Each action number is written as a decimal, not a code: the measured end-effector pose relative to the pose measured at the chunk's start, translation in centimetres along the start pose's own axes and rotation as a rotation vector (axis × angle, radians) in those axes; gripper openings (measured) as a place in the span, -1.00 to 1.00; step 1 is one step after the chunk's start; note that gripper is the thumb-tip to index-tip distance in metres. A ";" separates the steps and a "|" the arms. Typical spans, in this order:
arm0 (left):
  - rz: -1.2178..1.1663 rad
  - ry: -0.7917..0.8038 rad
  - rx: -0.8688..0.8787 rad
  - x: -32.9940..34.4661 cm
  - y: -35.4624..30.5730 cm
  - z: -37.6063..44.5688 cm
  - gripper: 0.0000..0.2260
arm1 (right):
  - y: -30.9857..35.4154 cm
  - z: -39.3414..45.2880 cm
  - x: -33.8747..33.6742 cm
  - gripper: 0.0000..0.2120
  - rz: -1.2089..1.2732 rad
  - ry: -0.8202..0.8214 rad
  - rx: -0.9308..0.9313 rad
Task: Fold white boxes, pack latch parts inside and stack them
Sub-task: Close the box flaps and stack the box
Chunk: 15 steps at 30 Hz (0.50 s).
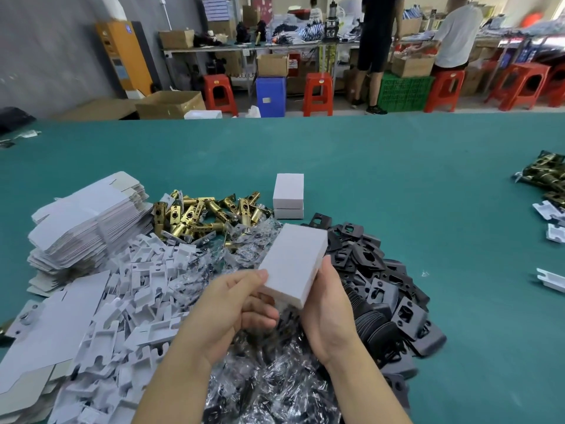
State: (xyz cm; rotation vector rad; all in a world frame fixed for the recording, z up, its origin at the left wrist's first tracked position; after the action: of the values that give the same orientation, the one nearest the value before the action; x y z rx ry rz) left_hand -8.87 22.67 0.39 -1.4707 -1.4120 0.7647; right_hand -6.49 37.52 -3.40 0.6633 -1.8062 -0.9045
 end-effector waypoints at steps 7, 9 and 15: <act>-0.012 -0.195 0.171 1.9 -7.0 6.5 -0.77 | 0.4 0.2 0.0 -0.44 0.063 -0.059 -0.009; -0.023 -0.268 0.189 3.2 -8.4 9.9 -0.80 | 0.4 0.3 -0.1 -0.44 0.099 -0.076 0.001; 0.035 -0.363 0.136 6.3 -9.2 17.7 -0.75 | 0.5 0.4 -0.3 -0.46 0.250 -0.101 0.041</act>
State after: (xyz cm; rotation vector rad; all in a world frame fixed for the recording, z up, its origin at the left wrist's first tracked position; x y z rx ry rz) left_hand -27.64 31.46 3.15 -1.2975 -1.5679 1.1722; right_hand -6.79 38.12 -3.23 0.4107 -1.9512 -0.7449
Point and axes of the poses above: each hand's wrist, its own z-axis towards the middle knuckle, its own x-axis out of the palm, y = z × x, the point moved 4 cm from there along z, towards the middle knuckle, and after that the axes turned 9 degrees about -y, right-handed, at the moved point
